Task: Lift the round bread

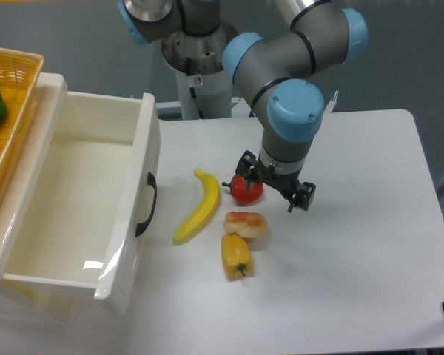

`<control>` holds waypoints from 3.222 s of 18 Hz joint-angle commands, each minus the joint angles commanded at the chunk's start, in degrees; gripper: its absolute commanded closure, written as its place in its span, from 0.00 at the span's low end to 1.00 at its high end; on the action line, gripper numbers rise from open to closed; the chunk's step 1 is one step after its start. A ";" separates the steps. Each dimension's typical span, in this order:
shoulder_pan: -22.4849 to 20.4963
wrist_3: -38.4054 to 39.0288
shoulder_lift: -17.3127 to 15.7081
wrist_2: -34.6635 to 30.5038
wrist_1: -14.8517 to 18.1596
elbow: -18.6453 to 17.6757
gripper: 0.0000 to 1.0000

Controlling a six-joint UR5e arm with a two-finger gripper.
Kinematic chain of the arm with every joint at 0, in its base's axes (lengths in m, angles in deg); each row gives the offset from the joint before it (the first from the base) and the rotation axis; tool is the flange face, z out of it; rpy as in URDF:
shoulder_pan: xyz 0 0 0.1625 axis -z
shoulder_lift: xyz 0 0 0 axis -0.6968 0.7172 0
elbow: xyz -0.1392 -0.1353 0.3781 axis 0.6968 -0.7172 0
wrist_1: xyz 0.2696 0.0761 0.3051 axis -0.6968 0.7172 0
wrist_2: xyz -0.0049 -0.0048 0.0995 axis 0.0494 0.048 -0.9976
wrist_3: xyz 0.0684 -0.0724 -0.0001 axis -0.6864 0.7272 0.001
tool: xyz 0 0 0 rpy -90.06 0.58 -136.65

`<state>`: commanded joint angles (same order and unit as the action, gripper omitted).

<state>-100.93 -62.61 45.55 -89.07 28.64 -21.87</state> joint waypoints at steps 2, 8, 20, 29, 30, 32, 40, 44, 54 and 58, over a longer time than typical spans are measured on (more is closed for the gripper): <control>0.09 -0.09 0.00 0.00 -0.17 0.09 0.00; 0.17 0.26 -0.18 0.09 -0.09 0.00 0.00; 0.17 0.70 -0.18 0.26 -2.37 -2.72 0.00; 0.44 0.62 1.93 0.70 -6.94 -5.54 0.00; 0.44 0.62 2.37 0.62 -6.94 -5.62 0.00; 0.53 0.53 3.16 0.53 -6.94 -5.80 0.00; 0.53 0.00 5.62 0.70 -7.03 -5.01 0.00; 1.05 -2.09 6.33 2.63 -7.03 -4.83 0.00; 0.97 -14.49 7.73 5.45 -6.85 -4.31 0.00; 1.05 -15.29 8.61 5.36 -7.03 -4.31 0.00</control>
<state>-99.88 -77.90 54.16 -83.71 21.61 -26.18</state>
